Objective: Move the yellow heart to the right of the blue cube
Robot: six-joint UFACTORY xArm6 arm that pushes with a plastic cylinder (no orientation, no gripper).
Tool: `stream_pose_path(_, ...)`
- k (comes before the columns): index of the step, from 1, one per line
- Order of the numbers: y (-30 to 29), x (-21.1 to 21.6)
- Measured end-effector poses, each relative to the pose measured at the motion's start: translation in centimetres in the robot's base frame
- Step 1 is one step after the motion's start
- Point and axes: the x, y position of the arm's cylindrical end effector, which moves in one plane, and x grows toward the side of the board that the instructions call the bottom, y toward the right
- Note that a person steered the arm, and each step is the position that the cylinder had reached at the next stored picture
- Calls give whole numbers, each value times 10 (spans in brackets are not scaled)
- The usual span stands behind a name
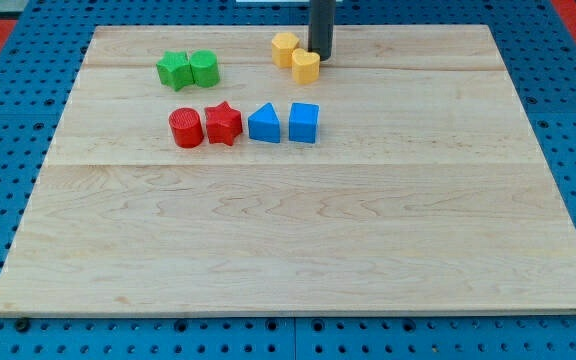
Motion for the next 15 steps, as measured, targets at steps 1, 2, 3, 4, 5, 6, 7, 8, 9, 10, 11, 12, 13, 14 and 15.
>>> stream_pose_path(1,-41,2)
stream_pose_path(2,-52,12)
stream_pose_path(3,-6,24)
stream_pose_path(4,44,50)
stream_pose_path(5,24,25)
stream_pose_path(6,-31,24)
stream_pose_path(7,3,52)
stream_pose_path(8,56,77)
stream_pose_path(9,67,78)
stream_pose_path(10,95,80)
stream_pose_path(11,118,110)
stream_pose_path(12,74,125)
stream_pose_path(13,105,99)
stream_pose_path(14,95,82)
stream_pose_path(15,89,101)
